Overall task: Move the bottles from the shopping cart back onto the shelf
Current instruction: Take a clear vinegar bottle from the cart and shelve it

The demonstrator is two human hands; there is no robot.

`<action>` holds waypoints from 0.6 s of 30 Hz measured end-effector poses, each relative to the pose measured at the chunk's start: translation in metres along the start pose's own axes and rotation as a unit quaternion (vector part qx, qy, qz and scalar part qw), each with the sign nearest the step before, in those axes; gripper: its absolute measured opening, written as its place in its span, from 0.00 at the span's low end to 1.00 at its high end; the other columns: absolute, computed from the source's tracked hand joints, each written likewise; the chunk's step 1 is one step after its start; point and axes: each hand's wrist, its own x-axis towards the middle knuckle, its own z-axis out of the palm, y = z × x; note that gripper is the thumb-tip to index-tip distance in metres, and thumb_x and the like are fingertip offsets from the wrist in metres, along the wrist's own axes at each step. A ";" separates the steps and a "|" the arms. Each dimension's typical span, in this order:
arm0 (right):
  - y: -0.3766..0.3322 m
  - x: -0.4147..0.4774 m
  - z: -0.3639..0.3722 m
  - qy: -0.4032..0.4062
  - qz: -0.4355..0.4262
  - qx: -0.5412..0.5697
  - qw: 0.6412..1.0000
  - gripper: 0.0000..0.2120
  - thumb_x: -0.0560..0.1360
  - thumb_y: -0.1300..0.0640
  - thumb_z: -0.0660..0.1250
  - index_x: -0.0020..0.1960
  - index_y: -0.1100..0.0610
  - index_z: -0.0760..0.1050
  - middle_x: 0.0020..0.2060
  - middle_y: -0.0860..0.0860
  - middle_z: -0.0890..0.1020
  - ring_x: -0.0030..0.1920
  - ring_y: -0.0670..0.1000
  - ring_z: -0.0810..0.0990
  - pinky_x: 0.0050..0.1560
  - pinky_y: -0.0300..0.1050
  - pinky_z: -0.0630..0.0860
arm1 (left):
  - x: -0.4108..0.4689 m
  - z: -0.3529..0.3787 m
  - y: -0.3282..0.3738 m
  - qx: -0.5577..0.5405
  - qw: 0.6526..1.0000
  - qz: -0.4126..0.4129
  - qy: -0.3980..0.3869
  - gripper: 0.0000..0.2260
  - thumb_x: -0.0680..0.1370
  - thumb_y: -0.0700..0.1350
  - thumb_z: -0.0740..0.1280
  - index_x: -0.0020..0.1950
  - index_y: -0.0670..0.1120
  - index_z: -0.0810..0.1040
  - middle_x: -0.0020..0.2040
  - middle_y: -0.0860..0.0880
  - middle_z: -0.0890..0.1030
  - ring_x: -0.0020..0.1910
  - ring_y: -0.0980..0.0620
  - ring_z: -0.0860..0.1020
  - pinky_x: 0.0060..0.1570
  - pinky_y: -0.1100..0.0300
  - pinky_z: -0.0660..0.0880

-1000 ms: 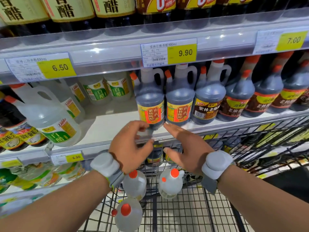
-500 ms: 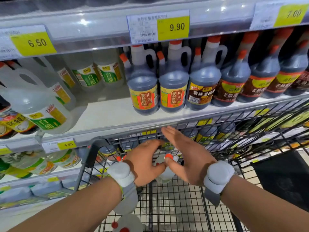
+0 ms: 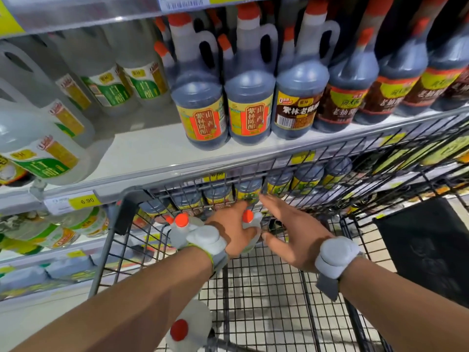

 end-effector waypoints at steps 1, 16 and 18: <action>0.002 -0.001 0.001 -0.004 0.005 0.000 1.000 0.38 0.79 0.47 0.64 0.81 0.48 0.46 0.80 0.43 0.52 0.79 0.42 0.49 0.72 0.32 0.47 | 0.004 0.001 0.000 0.002 1.000 -0.001 -0.009 0.19 0.79 0.58 0.68 0.65 0.50 0.73 0.57 0.48 0.82 0.54 0.41 0.80 0.53 0.52 0.78; 0.020 0.000 0.017 -0.009 0.060 0.064 0.996 0.37 0.78 0.46 0.67 0.80 0.45 0.52 0.78 0.44 0.61 0.77 0.48 0.60 0.71 0.37 0.57 | 0.015 -0.010 -0.011 -0.128 0.990 -0.029 0.045 0.11 0.78 0.55 0.71 0.57 0.51 0.82 0.52 0.48 0.84 0.52 0.45 0.80 0.54 0.52 0.78; 0.024 0.002 0.020 -0.016 0.080 0.074 0.994 0.39 0.76 0.45 0.69 0.80 0.42 0.52 0.78 0.43 0.62 0.77 0.48 0.61 0.72 0.39 0.58 | 0.015 -0.025 -0.014 -0.175 0.984 -0.007 0.031 0.09 0.77 0.52 0.73 0.55 0.50 0.83 0.50 0.50 0.84 0.50 0.49 0.81 0.53 0.54 0.77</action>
